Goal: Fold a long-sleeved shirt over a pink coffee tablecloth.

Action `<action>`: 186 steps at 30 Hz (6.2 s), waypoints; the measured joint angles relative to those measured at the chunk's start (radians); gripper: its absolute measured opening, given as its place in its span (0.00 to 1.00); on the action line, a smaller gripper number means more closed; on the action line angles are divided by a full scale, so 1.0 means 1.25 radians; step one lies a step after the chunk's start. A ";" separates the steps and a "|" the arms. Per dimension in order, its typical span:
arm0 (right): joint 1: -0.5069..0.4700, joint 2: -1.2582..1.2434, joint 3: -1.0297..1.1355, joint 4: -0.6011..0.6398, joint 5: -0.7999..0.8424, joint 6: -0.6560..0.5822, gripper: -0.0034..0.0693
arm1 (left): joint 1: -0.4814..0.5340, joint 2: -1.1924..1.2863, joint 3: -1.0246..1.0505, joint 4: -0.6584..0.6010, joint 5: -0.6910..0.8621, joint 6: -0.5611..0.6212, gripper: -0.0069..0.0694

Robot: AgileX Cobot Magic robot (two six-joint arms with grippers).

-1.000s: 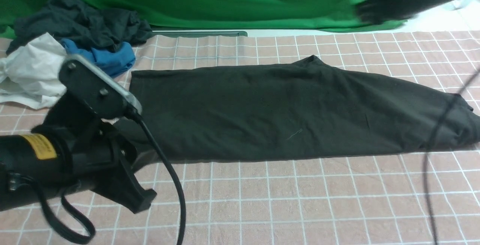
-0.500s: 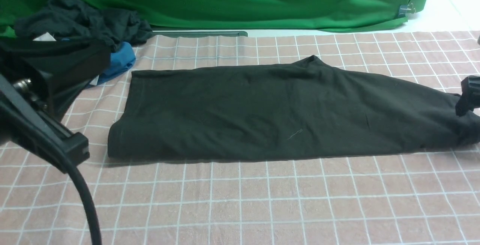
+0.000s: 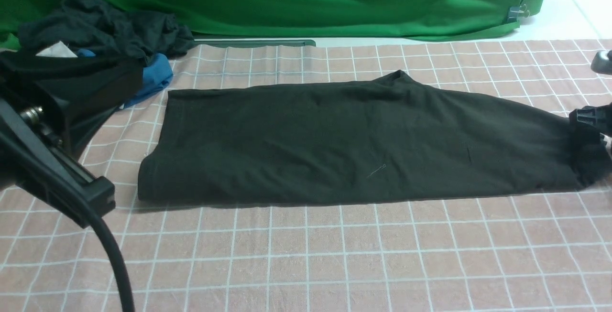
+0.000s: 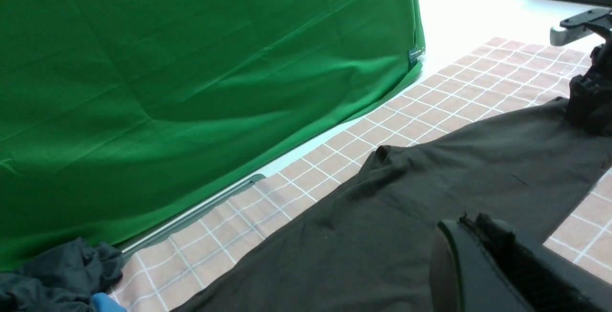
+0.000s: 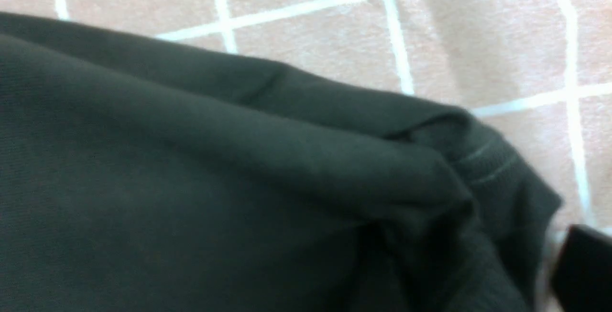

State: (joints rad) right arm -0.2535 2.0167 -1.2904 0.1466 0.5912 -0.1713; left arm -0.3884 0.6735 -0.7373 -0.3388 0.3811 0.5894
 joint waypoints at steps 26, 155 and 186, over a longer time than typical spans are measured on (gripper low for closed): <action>-0.020 -0.231 0.004 -0.100 0.091 -0.012 0.11 | 0.000 -0.025 0.000 0.031 0.012 0.004 0.11; 0.661 -0.127 -0.223 -0.047 0.088 0.058 0.08 | 0.000 0.079 -0.001 0.043 0.082 -0.085 0.11; 0.466 0.047 -0.230 -0.095 -0.080 0.101 0.09 | 0.126 0.763 -0.144 0.081 -0.007 -0.143 0.11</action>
State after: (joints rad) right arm 0.3292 2.0749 -1.5780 0.0283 0.4914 -0.0446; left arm -0.2312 1.6271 -0.9178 -0.2372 0.3721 0.4109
